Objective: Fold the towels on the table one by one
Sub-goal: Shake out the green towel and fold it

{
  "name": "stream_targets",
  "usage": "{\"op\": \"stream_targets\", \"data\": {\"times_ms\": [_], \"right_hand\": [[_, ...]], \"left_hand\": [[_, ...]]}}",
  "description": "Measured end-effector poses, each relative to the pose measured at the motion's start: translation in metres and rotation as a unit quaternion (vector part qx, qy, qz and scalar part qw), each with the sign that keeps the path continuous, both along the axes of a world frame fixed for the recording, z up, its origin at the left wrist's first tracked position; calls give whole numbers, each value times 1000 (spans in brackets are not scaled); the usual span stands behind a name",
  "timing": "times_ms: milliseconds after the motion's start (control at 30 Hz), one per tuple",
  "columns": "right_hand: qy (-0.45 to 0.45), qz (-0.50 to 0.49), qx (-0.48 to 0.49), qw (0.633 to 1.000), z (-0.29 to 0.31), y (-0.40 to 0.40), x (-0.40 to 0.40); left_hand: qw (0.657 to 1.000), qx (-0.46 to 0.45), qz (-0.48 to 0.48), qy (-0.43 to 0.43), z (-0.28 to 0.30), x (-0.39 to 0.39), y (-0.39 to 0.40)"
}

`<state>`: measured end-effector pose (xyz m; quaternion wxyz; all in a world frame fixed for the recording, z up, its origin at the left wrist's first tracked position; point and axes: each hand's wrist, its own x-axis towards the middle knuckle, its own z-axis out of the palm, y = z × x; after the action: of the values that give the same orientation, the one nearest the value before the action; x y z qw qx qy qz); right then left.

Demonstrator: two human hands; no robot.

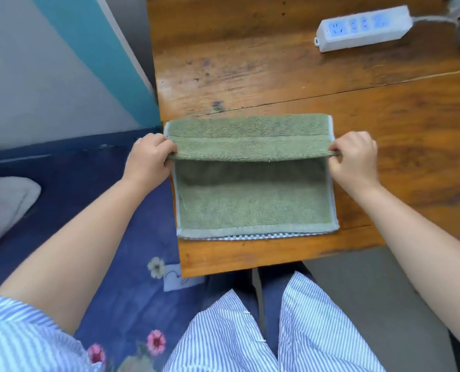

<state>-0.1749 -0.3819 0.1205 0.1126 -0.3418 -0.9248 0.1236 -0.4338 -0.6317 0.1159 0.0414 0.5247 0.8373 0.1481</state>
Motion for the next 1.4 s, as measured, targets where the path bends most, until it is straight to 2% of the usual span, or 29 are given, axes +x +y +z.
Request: {"op": "stream_targets", "data": {"times_ms": [133, 300, 567, 667, 833, 1000, 1200, 1300, 1400], "right_hand": [[29, 11, 23, 999, 9, -22, 28], [23, 44, 34, 998, 12, -44, 63], [57, 69, 37, 995, 1, -49, 91], [52, 77, 54, 994, -4, -54, 105], [-5, 97, 52, 994, -23, -67, 115], [-26, 96, 55, 993, -43, -74, 121], [-36, 78, 43, 995, -40, -83, 126], [-2, 70, 40, 997, -31, -87, 107], [-4, 119, 39, 992, -28, -90, 64]], "left_hand": [[1000, 18, -13, 4, 8, 27, -23], [1000, 8, -17, 10, 15, 69, -55], [999, 13, 14, 29, 11, 113, -75], [999, 2, -8, 46, 7, 124, -82], [994, -72, -47, 73, -10, 133, -86], [985, -148, -35, 83, -29, 136, -87], [970, -241, 20, 26, -25, 148, -88], [984, -168, -19, 50, -14, 148, -76], [996, -82, 13, 40, -14, 140, -41]]}}
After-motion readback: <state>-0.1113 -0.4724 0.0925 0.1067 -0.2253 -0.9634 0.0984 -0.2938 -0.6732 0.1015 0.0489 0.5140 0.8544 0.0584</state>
